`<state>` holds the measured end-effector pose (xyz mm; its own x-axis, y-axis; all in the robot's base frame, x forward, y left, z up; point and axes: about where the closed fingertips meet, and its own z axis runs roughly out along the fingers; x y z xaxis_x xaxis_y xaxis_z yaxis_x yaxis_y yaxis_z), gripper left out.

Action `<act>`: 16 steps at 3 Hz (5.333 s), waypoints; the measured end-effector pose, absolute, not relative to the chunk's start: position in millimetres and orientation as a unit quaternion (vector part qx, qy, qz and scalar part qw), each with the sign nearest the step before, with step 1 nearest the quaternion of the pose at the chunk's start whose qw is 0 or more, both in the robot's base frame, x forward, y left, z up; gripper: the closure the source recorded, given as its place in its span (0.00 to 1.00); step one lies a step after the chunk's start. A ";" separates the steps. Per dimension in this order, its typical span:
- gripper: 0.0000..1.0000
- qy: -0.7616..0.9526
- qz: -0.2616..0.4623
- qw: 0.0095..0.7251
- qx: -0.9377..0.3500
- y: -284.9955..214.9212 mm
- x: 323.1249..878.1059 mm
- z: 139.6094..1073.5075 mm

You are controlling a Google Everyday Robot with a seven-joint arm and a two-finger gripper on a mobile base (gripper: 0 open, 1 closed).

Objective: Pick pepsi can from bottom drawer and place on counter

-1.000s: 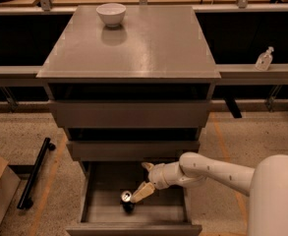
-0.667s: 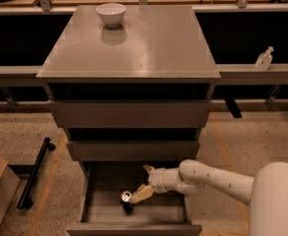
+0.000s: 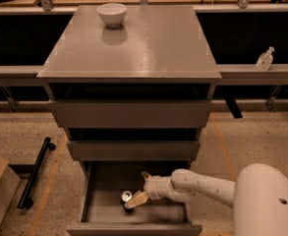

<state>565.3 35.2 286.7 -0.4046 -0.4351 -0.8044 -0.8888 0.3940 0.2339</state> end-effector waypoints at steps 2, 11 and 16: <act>0.00 0.780 0.330 0.314 -0.430 47.6 565.6 252.1; 1.00 0.765 0.390 0.311 -0.409 92.1 572.6 209.2; 1.00 0.687 0.447 0.308 -0.483 13.5 603.1 444.7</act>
Offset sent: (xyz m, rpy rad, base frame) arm 0.0007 0.0089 -0.0281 -0.0335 0.0246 -0.0105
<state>603.1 13.5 444.7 -0.3434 -0.3895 -0.8546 -0.9392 0.1340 0.3162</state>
